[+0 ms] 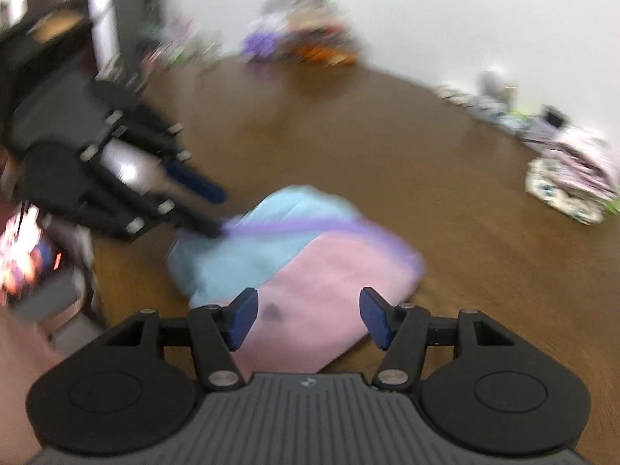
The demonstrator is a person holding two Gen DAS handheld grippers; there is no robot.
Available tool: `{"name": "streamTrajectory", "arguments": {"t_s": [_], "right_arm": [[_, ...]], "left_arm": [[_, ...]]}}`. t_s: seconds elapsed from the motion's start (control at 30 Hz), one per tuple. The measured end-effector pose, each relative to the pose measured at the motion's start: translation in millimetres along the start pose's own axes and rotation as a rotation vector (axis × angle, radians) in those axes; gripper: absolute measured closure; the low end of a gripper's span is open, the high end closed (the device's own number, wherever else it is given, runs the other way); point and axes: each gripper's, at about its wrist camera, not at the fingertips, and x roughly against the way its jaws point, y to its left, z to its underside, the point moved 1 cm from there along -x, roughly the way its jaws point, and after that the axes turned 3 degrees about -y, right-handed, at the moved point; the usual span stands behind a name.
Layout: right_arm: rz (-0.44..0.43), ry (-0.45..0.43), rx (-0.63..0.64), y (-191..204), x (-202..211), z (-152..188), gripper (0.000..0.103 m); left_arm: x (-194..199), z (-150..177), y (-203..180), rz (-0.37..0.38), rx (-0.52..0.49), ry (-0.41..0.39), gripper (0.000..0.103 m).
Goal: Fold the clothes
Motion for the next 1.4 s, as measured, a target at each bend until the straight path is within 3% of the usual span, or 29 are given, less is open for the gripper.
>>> {"name": "streamTrajectory", "arguments": {"t_s": [0.03, 0.1, 0.2, 0.27, 0.37, 0.57, 0.67, 0.73, 0.83, 0.93, 1.1, 1.2, 1.4], "right_arm": [[0.018, -0.009, -0.017, -5.7, -1.5, -2.9, 0.046], [0.035, -0.005, -0.032, -11.8, -11.0, -8.0, 0.058], [0.038, 0.016, -0.020, -11.2, -29.5, -12.1, 0.071], [0.031, 0.035, -0.030, -13.0, -42.4, -11.1, 0.073], [0.017, 0.062, -0.056, -15.6, -58.3, -6.1, 0.073], [0.015, 0.035, -0.064, -13.8, -64.7, 3.7, 0.072], [0.023, 0.024, -0.056, -10.2, -60.4, 4.7, 0.072], [0.008, -0.001, -0.088, -10.1, -47.6, 2.2, 0.071], [-0.011, -0.035, -0.066, -3.5, -20.3, 0.8, 0.060], [-0.017, -0.014, -0.020, 9.0, -7.1, 6.9, 0.057], [-0.024, 0.050, -0.004, 23.8, -14.9, 22.9, 0.059], [-0.016, 0.065, -0.008, 26.6, -23.7, 30.5, 0.060], [0.002, 0.049, -0.003, 30.1, -25.3, 36.8, 0.060]], "left_arm": [[-2.7, -6.3, -0.3, -0.001, -0.008, -0.017, 0.079], [-12.4, -17.7, -4.3, 0.013, -0.029, -0.027, 0.085], [-37.9, -19.8, -7.7, 0.005, -0.051, 0.017, 0.095], [-53.9, -19.0, -7.3, -0.004, -0.057, 0.050, 0.096], [-69.4, -10.4, 1.2, -0.001, -0.039, 0.095, 0.096], [-72.8, -1.7, 9.8, 0.008, -0.017, 0.087, 0.095], [-66.8, -4.0, 9.0, -0.010, -0.005, 0.075, 0.089], [-49.7, -6.7, 10.1, -0.025, 0.008, 0.029, 0.086], [-21.6, -7.7, 11.2, -0.029, 0.022, -0.032, 0.082], [-2.5, -1.5, 3.7, -0.002, 0.003, -0.048, 0.083], [-9.0, 17.8, -19.3, 0.037, -0.058, 0.037, 0.091], [-22.0, 29.2, -20.3, 0.003, -0.048, 0.085, 0.091], [-23.8, 38.1, -15.6, -0.008, -0.015, 0.078, 0.091]]}}
